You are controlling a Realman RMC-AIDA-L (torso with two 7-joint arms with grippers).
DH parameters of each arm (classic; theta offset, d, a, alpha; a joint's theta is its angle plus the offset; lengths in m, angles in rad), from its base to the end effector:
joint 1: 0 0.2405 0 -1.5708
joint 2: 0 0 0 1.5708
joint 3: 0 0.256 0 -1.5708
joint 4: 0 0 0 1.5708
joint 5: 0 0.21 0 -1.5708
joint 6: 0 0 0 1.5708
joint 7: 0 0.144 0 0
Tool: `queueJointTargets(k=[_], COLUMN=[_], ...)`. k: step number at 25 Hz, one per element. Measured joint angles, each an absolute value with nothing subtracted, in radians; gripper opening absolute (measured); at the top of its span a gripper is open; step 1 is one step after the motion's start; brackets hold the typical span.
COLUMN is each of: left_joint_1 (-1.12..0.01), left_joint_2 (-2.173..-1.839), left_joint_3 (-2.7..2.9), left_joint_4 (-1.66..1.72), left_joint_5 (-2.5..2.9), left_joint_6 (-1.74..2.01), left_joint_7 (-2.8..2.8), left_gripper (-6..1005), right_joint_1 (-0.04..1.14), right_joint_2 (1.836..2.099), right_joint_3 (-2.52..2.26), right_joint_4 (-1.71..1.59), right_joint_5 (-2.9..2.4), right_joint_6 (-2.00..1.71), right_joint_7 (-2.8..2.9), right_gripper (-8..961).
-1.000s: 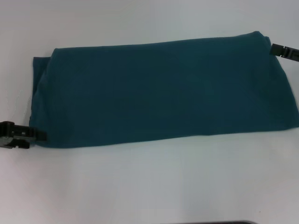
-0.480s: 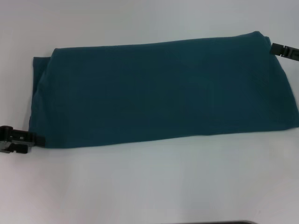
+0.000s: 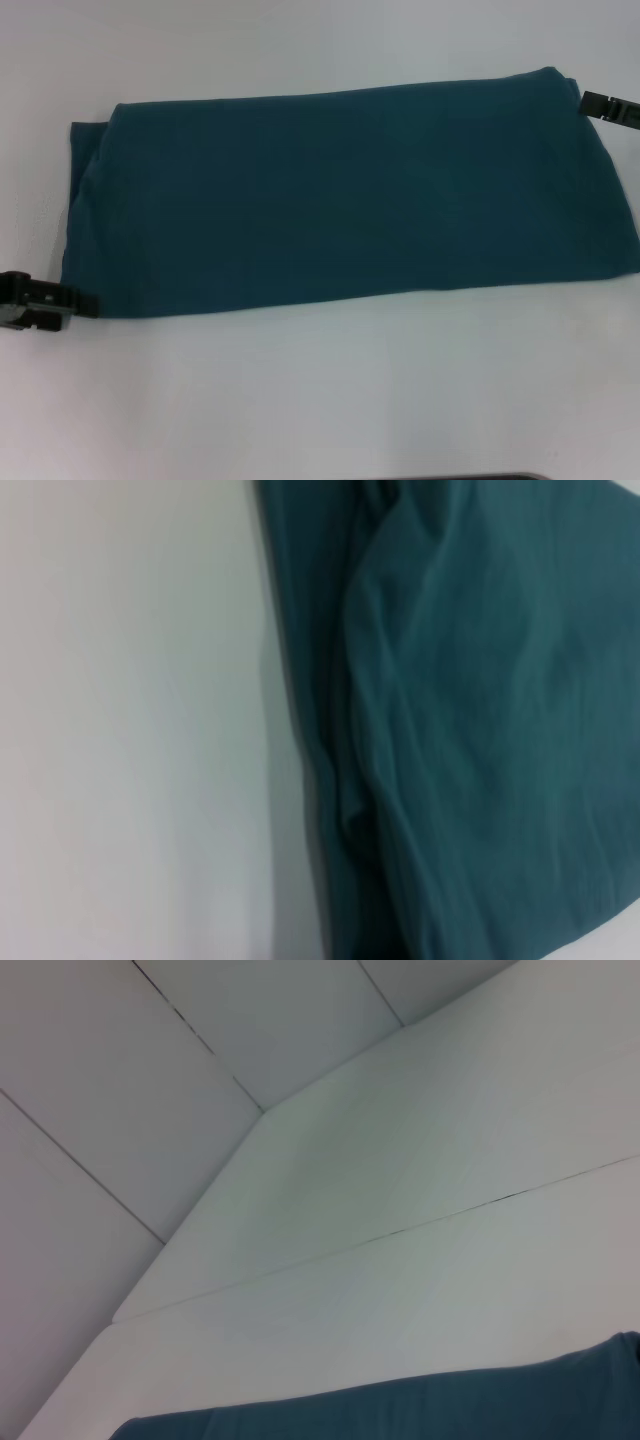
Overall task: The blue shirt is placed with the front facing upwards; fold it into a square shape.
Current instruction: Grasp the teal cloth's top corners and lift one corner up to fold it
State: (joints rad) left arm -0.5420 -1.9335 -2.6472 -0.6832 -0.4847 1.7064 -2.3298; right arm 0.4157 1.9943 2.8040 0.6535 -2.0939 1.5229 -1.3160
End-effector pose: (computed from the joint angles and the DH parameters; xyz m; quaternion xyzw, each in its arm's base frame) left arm -0.3480 0.2902 0.0579 -0.7400 -0.6703 -0.0059 0.0555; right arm 0.3471 0.3088 0.0733 -0.7789 0.5020 0.2979 0.2293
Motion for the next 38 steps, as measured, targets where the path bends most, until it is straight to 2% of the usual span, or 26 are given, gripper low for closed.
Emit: queueJointTargets(k=[10,19,38], left_joint_1=[-0.528,-0.553,-0.584], left_joint_2=[-1.928,-1.942,-1.945], left_joint_3=[-2.646,-2.638,-2.586], left_joint_4=[-0.69,-0.684,-0.681], left_joint_5=[-0.471,-0.469,-0.459], left_joint_6=[1.741,1.739,1.724], left_joint_7=[-2.331,-2.34,-2.393], left_gripper=[784,783,782], right_joint_1=[0.416,0.417,0.416], right_joint_2=[1.994,1.994,1.994], right_joint_3=[2.804,2.804,2.804], right_joint_4=[0.653,0.661,0.663], right_joint_5=[-2.092,-2.092,-2.081], right_joint_6=[1.524,1.526,1.526], right_joint_7=[-1.313,-1.304,-1.302], right_gripper=[903,902,902])
